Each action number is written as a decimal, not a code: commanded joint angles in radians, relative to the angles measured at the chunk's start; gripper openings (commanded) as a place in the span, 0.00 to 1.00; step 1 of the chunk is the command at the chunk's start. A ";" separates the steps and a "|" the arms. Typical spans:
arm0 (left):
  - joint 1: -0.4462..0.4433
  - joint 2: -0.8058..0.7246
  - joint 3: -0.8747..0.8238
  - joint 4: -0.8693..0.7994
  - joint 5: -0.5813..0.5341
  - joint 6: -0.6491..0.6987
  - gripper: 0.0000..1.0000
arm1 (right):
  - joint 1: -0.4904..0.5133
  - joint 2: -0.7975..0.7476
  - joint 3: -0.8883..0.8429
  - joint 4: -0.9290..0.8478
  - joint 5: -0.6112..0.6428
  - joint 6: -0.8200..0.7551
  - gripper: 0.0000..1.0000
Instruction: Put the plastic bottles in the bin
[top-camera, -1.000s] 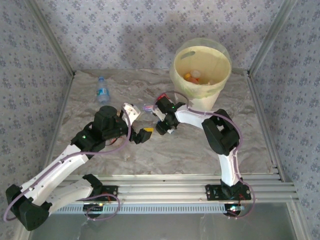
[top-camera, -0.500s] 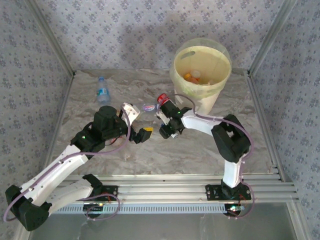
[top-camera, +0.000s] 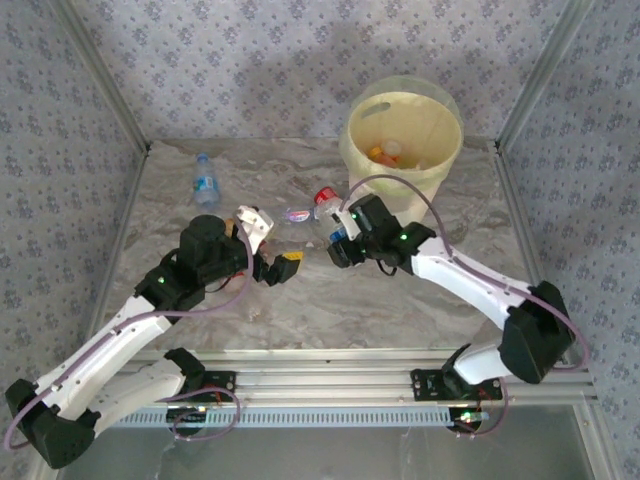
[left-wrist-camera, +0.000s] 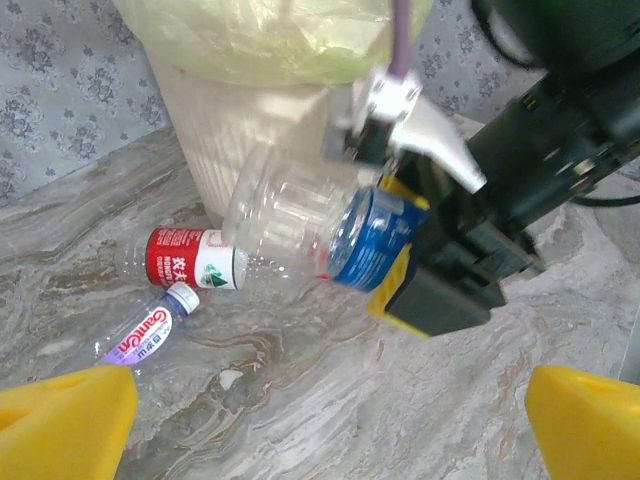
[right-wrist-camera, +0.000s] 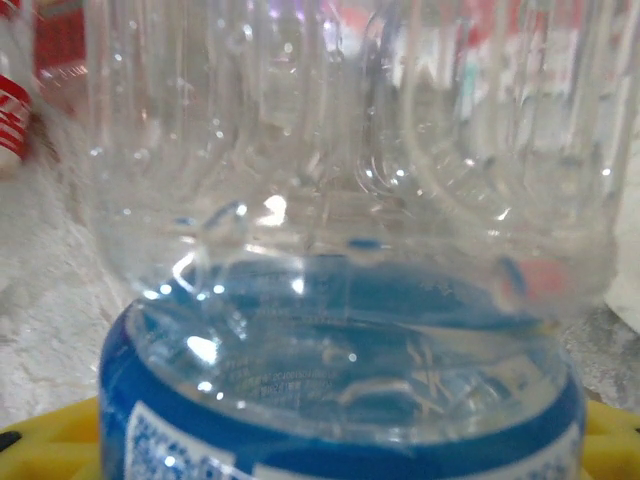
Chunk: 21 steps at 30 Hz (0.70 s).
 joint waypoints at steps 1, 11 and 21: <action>-0.004 -0.006 -0.005 0.037 0.003 -0.020 1.00 | 0.005 -0.069 0.016 -0.034 0.005 0.028 0.51; -0.007 -0.017 -0.008 0.040 0.005 -0.019 1.00 | -0.036 -0.143 0.225 -0.106 0.039 -0.037 0.51; -0.016 -0.017 -0.007 0.042 0.020 -0.017 1.00 | -0.203 -0.058 0.453 -0.102 0.061 -0.074 0.51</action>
